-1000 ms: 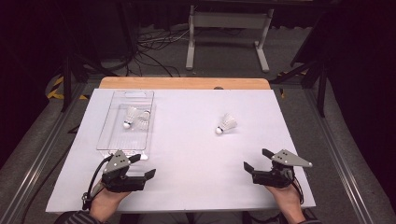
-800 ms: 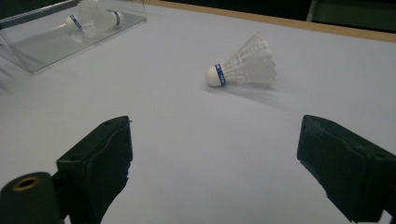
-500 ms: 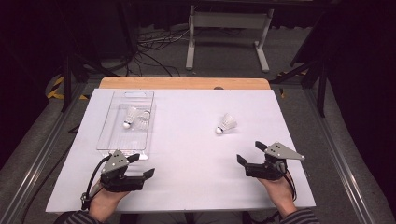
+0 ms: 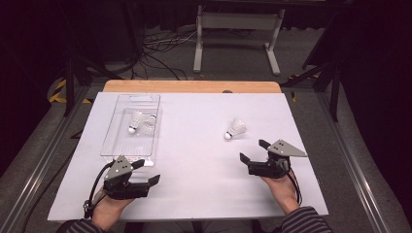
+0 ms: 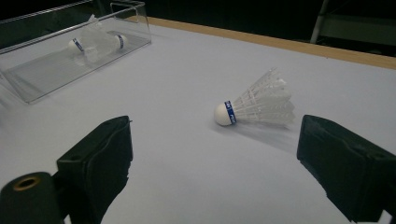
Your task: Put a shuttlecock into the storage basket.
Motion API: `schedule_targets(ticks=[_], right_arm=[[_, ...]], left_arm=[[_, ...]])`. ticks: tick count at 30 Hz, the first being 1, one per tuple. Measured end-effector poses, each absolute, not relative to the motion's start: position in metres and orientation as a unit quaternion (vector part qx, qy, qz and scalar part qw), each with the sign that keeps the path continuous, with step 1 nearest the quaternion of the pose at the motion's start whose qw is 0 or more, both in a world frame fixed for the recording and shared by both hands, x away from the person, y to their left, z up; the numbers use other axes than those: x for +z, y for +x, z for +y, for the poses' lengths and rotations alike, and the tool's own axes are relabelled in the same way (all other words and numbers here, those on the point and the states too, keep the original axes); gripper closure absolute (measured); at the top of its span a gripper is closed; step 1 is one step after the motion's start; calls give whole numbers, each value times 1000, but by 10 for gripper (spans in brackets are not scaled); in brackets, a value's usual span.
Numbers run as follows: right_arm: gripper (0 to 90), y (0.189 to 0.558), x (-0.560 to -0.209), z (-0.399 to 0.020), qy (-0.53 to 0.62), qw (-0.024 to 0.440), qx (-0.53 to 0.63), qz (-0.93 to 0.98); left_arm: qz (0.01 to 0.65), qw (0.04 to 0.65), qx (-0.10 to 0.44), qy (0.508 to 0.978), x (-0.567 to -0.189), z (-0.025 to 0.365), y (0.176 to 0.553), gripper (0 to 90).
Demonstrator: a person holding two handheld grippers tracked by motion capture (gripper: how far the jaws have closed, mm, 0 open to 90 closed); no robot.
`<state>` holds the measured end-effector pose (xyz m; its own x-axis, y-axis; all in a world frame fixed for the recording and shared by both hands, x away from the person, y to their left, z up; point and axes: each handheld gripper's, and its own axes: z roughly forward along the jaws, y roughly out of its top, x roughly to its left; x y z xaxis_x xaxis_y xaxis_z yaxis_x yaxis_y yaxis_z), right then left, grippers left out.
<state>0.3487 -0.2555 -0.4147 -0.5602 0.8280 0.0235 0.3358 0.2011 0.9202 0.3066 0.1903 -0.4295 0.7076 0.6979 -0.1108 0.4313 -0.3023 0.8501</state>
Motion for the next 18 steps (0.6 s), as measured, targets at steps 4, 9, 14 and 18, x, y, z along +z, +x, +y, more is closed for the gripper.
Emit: schedule_targets(ticks=[4,9,14,18], right_arm=[[111,354,-415,-253,396,249,491,735],[111,362,-415,-250,398,251,485,737],[112,373,-414,-246,395,256,474,744],[112,383,-414,-245,404,250,480,738]], left_arm=[[356,475,139,793,-429,191,306,227],[354,474,139,794,-429,192,306,227],[354,472,143,795,-429,192,307,228],[353,472,140,795,-429,191,306,227]])
